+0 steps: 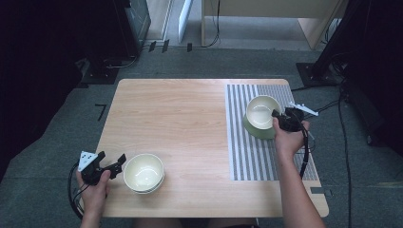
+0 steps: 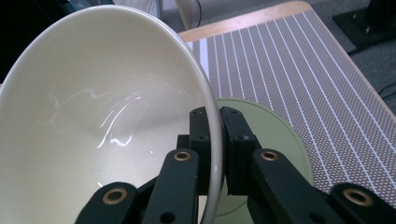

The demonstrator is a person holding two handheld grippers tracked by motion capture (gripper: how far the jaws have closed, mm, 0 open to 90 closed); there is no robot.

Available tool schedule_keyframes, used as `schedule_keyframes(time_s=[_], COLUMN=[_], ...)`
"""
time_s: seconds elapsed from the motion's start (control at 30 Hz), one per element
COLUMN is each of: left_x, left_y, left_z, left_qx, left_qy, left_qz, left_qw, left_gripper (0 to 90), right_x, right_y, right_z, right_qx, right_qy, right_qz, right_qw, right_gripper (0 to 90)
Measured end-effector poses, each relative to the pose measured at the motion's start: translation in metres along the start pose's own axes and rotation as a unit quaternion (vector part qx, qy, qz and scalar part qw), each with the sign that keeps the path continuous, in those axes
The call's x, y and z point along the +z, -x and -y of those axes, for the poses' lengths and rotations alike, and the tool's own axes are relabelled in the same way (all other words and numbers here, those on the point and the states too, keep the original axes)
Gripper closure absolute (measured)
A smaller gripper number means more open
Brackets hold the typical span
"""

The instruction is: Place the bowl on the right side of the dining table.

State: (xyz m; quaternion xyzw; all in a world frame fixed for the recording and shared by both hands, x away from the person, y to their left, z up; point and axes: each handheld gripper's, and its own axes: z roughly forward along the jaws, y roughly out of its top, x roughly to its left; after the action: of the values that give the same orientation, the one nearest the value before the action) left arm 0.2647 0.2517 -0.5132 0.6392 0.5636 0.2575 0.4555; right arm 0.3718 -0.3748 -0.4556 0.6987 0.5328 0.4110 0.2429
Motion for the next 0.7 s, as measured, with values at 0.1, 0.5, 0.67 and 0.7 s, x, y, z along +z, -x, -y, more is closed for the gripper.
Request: schedule_keyframes(time_s=[0.1,0.5,0.67,0.7], left_x=[0.000,0.000,0.000,0.000], left_y=[-0.001,0.000,0.000,0.000], left_z=[0.000,0.000,0.000,0.000], left_qx=[-0.002,0.000,0.000,0.000], left_qy=[0.001,0.000,0.001,0.001], left_qz=[0.000,0.003,0.003,0.003], left_qw=[1.0000,1.0000,1.0000,1.0000], left_gripper=[8.3,8.3,8.3,8.3], right_x=[0.006,0.022,0.031,0.033], right_y=[0.008,0.027,0.031,0.032], right_z=[0.000,-0.004,-0.009,-0.010], right_qx=[0.009,0.058,0.070,0.070], right_qy=[-0.013,-0.070,-0.111,-0.118], right_qz=[0.009,0.019,0.025,0.025], right_qw=[0.9998,0.9957,0.9911,0.9902], right_gripper=[84.7,84.7,84.7,84.7])
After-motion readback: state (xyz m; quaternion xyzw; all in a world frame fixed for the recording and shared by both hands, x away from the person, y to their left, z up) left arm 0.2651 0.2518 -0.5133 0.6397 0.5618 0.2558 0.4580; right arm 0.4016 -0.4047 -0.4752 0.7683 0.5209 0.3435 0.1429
